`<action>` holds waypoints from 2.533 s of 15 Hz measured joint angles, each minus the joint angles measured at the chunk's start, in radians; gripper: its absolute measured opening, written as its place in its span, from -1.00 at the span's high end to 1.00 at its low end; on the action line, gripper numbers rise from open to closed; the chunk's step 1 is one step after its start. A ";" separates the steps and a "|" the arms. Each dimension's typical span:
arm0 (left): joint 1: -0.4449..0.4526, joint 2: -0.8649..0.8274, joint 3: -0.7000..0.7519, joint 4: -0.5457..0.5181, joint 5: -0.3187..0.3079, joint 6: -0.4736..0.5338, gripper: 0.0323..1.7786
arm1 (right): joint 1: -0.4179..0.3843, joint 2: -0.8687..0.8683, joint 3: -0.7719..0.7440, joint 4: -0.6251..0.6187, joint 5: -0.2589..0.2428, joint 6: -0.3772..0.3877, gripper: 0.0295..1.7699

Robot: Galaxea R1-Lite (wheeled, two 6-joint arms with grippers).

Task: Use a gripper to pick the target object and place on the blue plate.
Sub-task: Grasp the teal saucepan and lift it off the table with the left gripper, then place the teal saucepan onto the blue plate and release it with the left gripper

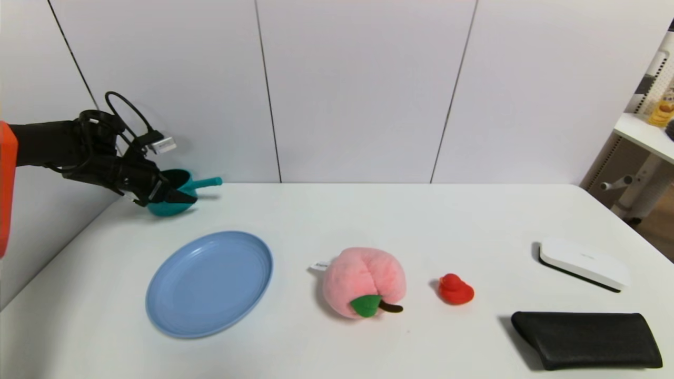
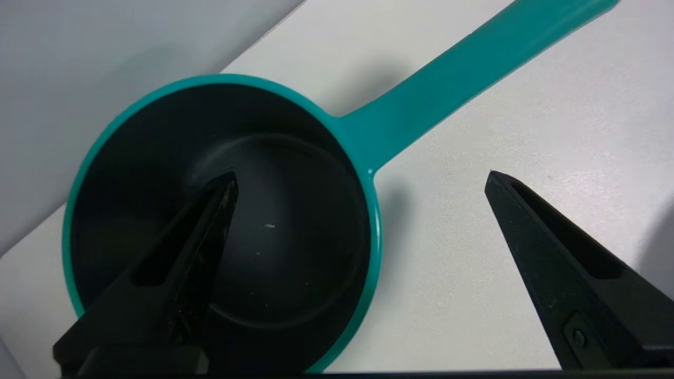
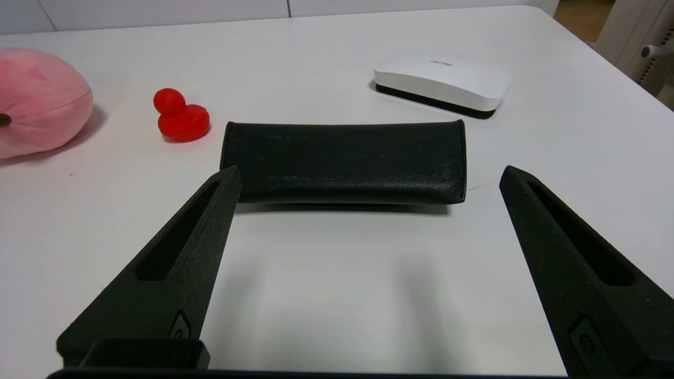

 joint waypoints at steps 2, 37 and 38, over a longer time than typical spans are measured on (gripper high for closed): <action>0.000 0.010 -0.003 0.000 0.010 -0.001 -0.90 | 0.000 0.000 0.000 0.000 0.000 0.001 -0.92; -0.448 -0.651 0.301 0.258 0.257 0.024 0.89 | 0.000 0.000 0.000 0.000 0.000 0.000 -0.92; -0.476 -0.681 0.363 0.253 0.284 0.036 0.89 | 0.000 0.000 0.000 0.000 0.000 0.000 -0.92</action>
